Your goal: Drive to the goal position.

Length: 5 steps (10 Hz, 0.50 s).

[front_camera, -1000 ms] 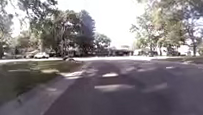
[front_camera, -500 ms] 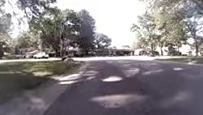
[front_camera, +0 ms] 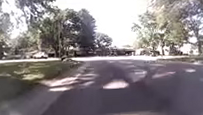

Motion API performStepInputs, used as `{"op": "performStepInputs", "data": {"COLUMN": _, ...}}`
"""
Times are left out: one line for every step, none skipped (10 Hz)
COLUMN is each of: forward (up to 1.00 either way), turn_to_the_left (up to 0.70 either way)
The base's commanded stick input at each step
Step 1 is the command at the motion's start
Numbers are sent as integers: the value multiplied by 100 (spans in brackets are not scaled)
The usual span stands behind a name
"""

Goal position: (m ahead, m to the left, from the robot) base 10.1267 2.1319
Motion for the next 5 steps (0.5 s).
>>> {"op": "performStepInputs", "data": {"forward": 100, "turn_to_the_left": 0}}
{"op": "performStepInputs", "data": {"forward": 100, "turn_to_the_left": 0}}
{"op": "performStepInputs", "data": {"forward": 100, "turn_to_the_left": 0}}
{"op": "performStepInputs", "data": {"forward": 100, "turn_to_the_left": 0}}
{"op": "performStepInputs", "data": {"forward": 100, "turn_to_the_left": 0}}
